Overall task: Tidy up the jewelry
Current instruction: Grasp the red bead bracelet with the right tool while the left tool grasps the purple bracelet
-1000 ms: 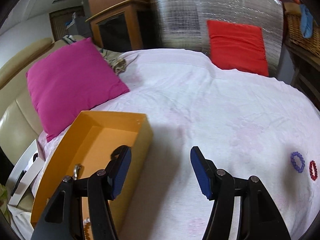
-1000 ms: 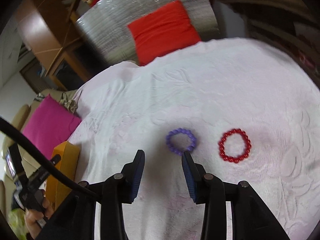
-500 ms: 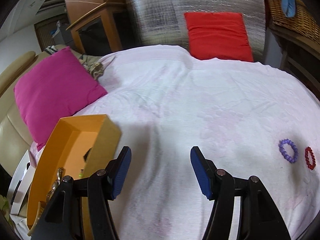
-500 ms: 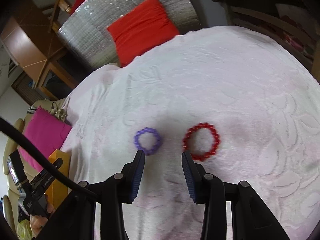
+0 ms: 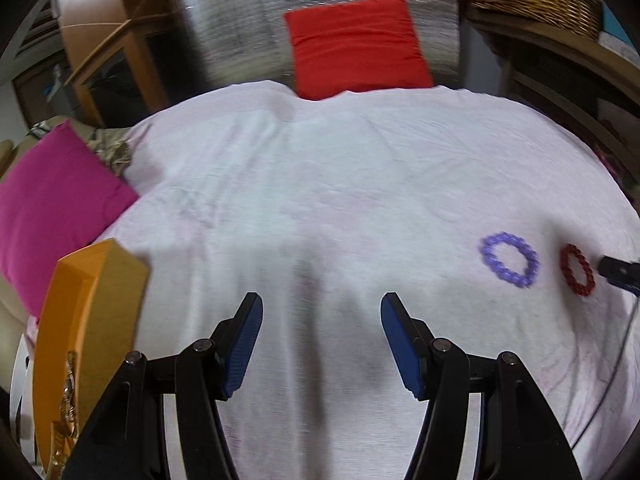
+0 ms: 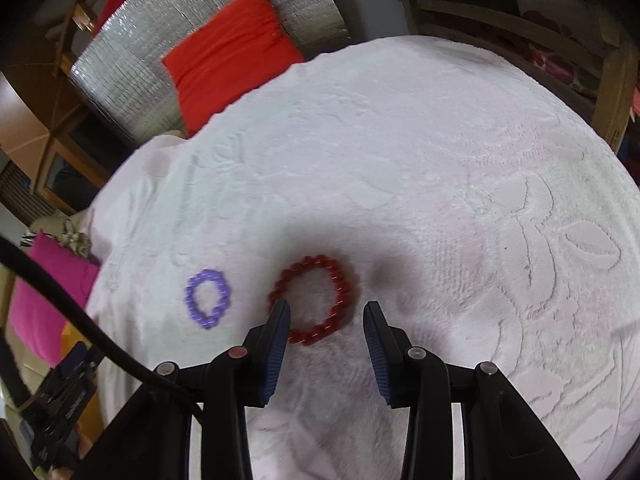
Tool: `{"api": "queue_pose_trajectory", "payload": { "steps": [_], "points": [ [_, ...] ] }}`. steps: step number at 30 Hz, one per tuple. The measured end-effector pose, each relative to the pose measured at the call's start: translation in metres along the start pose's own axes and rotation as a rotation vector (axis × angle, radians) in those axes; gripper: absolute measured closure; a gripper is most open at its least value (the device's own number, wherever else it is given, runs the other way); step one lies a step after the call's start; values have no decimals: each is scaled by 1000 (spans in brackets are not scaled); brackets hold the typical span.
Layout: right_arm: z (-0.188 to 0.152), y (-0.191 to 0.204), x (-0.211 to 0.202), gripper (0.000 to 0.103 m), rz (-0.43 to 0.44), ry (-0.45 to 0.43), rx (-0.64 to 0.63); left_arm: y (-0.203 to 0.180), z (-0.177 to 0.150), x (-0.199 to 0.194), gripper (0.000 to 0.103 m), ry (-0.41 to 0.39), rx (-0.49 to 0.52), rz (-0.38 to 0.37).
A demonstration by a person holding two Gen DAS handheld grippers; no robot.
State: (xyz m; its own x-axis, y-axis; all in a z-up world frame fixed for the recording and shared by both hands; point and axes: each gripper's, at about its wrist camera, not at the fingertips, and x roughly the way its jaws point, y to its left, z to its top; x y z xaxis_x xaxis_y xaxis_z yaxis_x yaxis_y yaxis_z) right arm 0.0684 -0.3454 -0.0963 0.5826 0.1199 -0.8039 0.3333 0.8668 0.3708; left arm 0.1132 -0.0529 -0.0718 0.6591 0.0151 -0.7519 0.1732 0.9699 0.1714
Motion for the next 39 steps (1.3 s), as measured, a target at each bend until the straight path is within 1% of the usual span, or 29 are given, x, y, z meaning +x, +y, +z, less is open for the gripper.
{"api": "queue_pose_trajectory", "payload": {
  "steps": [1, 2, 4, 6, 7, 8, 9, 11, 14, 17, 19, 22, 26, 31, 32, 33, 34, 35, 37, 39],
  "points": [
    [1, -1, 4, 65, -15, 0, -5, -5, 0, 1, 41, 4, 12, -16],
    [2, -1, 6, 70, -18, 1, -8, -8, -1, 2, 41, 7, 21, -27],
    [2, 0, 15, 72, -27, 16, -26, -15, -1, 4, 41, 12, 38, -44],
    [1, 2, 24, 80, -58, 30, -46, -21, -2, 6, 41, 17, 52, -60],
    [1, 4, 25, 82, -76, 23, -65, -24, -2, 7, 41, 19, 58, -66],
    [1, 6, 26, 89, -86, 18, -83, -27, -2, 8, 41, 20, 65, -73],
    [1, 7, 26, 92, -93, 17, -92, -30, -1, 10, 41, 21, 72, -82],
    [0, 7, 26, 93, -110, 13, -102, -35, 0, 12, 41, 26, 81, -103],
    [1, 7, 20, 93, -113, -7, -92, -43, 3, 15, 41, 34, 80, -159],
    [4, 5, 9, 93, -88, -36, -66, -50, 10, 19, 41, 28, 70, -208],
    [6, 3, 3, 93, -66, -50, -37, -55, 17, 26, 41, 34, 42, -264],
    [6, 2, -1, 93, -45, -53, -14, -62, 23, 40, 41, 71, -2, -330],
    [7, 6, 2, 93, -30, -36, 0, -76, 30, 58, 41, 116, -21, -371],
    [10, 8, 8, 93, -14, -19, 15, -91, 37, 63, 41, 106, 8, -373],
    [10, 8, 8, 93, -15, -19, 16, -92, 37, 64, 44, 102, 17, -372],
    [10, 8, 8, 93, -14, -18, 18, -96, 37, 64, 51, 103, 38, -360],
    [10, 7, 9, 93, -12, -14, 21, -99, 37, 64, 56, 101, 62, -333],
    [9, 7, 9, 93, -11, -12, 24, -101, 38, 65, 59, 95, 78, -325],
    [9, 7, 10, 93, -14, -9, 25, -104, 37, 61, 86, 93, 101, -335],
    [9, 6, 9, 93, -15, -8, 28, -104, 36, 56, 91, 99, 126, -322]
  ]
}}
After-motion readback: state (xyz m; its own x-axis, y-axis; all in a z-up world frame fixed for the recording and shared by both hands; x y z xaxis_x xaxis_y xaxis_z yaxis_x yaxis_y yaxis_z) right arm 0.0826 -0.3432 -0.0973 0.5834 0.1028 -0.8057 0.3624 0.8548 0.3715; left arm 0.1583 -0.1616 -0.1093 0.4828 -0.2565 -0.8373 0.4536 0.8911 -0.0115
